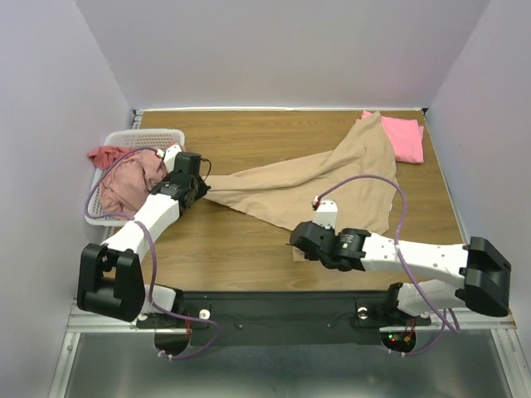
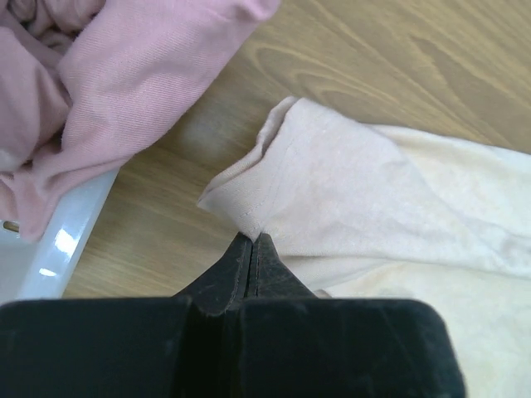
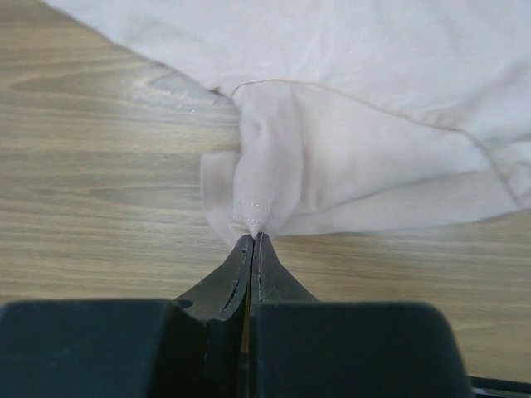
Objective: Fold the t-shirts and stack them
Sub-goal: Flatten the tshirt out
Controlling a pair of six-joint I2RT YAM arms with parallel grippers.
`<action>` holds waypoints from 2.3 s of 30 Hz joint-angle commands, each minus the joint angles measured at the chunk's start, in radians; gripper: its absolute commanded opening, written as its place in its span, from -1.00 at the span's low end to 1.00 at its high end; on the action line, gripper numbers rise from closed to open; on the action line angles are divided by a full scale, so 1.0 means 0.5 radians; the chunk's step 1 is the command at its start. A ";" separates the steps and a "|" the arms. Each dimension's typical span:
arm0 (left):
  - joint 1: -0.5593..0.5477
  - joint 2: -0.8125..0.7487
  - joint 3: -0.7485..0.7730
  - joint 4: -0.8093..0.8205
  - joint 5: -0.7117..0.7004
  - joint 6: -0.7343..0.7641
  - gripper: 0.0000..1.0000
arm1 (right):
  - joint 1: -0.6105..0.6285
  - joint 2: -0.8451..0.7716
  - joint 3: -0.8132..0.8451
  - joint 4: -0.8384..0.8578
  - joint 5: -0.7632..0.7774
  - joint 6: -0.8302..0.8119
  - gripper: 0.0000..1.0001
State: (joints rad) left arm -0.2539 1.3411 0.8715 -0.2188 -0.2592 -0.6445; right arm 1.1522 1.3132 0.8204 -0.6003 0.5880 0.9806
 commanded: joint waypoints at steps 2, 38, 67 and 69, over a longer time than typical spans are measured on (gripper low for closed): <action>-0.005 -0.209 0.006 -0.004 0.009 0.031 -1.00 | -0.019 -0.224 0.074 -0.201 0.382 -0.040 -0.99; -0.069 -0.403 2.518 -0.658 0.509 0.264 -1.00 | -0.160 -0.092 2.660 0.295 0.518 -2.302 -0.99; -0.069 -0.259 2.199 -0.553 0.322 0.246 -1.00 | -0.233 0.205 2.596 0.602 0.840 -2.743 -0.99; -0.066 -0.067 2.257 -0.565 0.191 0.282 -1.00 | -0.511 0.324 2.642 0.611 0.687 -2.640 -0.99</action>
State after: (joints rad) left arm -0.2863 1.1225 1.9945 -0.5407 -0.0441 -0.5385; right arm 1.0447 1.3666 2.1399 -0.3721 0.8822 -0.2951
